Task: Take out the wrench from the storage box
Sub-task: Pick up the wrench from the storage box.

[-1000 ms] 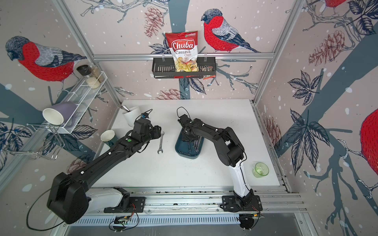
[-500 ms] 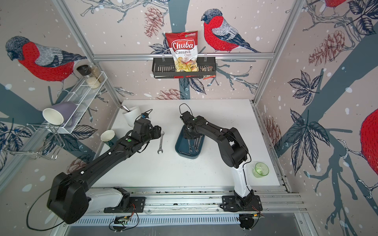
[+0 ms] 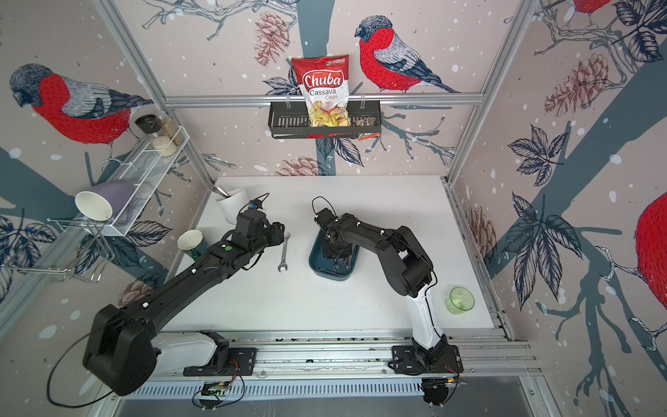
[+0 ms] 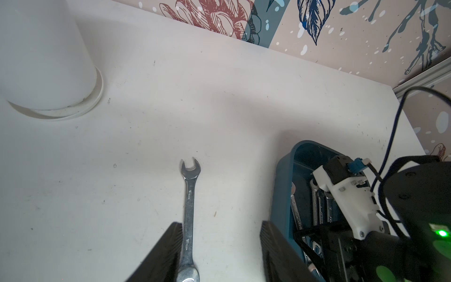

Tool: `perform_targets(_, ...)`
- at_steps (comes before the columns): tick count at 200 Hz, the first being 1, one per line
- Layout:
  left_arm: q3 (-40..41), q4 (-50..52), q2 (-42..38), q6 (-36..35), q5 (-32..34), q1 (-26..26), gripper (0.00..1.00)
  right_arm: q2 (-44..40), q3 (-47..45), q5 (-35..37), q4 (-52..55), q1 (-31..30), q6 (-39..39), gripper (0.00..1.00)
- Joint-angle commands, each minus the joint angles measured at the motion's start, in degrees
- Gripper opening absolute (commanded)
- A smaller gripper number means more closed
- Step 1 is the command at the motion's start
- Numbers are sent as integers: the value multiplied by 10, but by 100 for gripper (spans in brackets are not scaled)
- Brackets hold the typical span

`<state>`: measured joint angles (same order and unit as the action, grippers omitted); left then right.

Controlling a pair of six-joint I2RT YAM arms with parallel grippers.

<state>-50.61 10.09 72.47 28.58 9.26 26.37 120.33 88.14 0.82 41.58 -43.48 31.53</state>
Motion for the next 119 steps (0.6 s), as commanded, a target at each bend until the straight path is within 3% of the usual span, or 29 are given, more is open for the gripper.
perform_targets(1,2,0,-1,-1,7,-1,56,18,16,-6,42,-1,-1,38)
perform_targets(51,1,0,-2,-1,9,-1,56,61,51,-1,73,-1,-14,29)
perform_targets(82,1,0,-1,-1,9,-1,56,67,66,-6,72,2,-19,12)
perform_targets(119,0,3,-3,-2,12,-1,56,58,88,-2,73,9,-24,12)
